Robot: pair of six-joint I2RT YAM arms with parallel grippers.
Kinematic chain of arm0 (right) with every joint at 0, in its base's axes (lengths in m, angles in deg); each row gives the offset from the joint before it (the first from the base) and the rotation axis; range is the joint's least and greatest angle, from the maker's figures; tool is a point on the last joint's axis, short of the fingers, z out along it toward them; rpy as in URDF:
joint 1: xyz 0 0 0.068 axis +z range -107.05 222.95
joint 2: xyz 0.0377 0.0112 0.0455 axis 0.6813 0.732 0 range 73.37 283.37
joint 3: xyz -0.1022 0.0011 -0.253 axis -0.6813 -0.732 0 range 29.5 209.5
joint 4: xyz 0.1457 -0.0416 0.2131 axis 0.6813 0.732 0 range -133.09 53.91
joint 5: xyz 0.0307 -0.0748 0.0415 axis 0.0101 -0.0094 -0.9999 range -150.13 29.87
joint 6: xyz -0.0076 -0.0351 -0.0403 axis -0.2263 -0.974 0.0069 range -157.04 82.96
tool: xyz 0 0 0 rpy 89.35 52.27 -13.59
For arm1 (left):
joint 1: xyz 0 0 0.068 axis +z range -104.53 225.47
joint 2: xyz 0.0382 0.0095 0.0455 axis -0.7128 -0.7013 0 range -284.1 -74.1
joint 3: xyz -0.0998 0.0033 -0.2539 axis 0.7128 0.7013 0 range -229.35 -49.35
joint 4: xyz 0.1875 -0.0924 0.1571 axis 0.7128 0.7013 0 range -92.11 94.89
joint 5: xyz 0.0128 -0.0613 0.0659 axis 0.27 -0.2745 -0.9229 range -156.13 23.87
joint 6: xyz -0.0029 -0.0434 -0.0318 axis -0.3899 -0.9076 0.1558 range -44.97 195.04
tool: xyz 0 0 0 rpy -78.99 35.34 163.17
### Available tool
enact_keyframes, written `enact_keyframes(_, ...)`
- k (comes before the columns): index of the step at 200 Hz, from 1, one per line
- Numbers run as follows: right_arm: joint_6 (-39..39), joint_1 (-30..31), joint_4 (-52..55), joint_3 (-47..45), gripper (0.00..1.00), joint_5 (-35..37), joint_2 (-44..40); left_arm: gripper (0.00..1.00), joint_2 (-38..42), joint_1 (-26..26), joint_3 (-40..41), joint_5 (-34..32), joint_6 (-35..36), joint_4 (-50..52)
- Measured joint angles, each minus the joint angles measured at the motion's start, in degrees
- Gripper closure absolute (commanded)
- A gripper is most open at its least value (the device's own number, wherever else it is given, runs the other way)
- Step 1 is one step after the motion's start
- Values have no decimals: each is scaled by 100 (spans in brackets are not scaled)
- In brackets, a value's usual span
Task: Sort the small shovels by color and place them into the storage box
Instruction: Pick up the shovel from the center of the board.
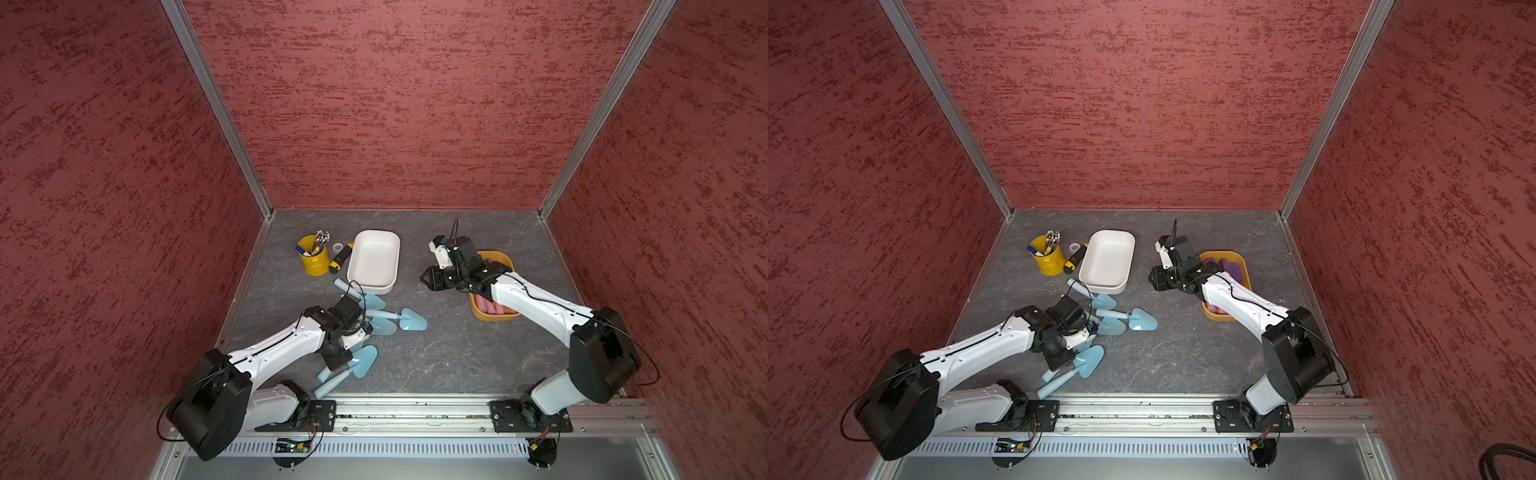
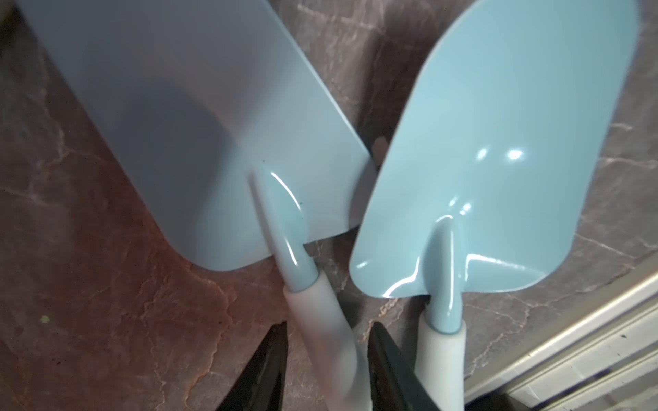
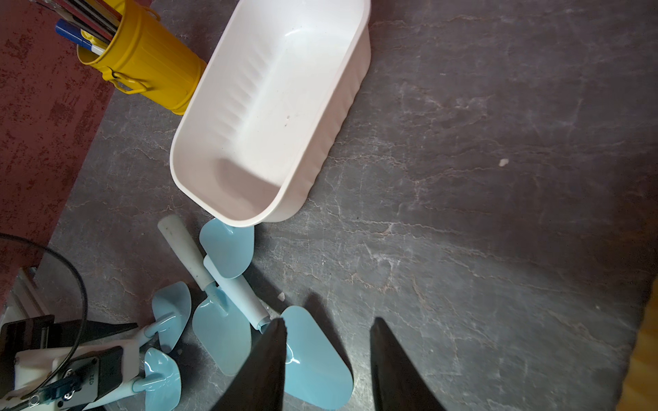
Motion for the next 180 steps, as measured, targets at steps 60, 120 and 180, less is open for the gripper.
enact_keyframes(60, -105, 0, 17, 0, 58, 57, 0, 80, -649, -24, -190, -188, -184, 2)
enact_keyframes(120, -212, 0, 85, -22, 59, 210, 0, 100, -496, -39, -136, -341, -284, -79)
enact_keyframes(180, -251, 0, 103, -31, 59, 260, -46, 100, -234, -37, -133, -573, -352, -155)
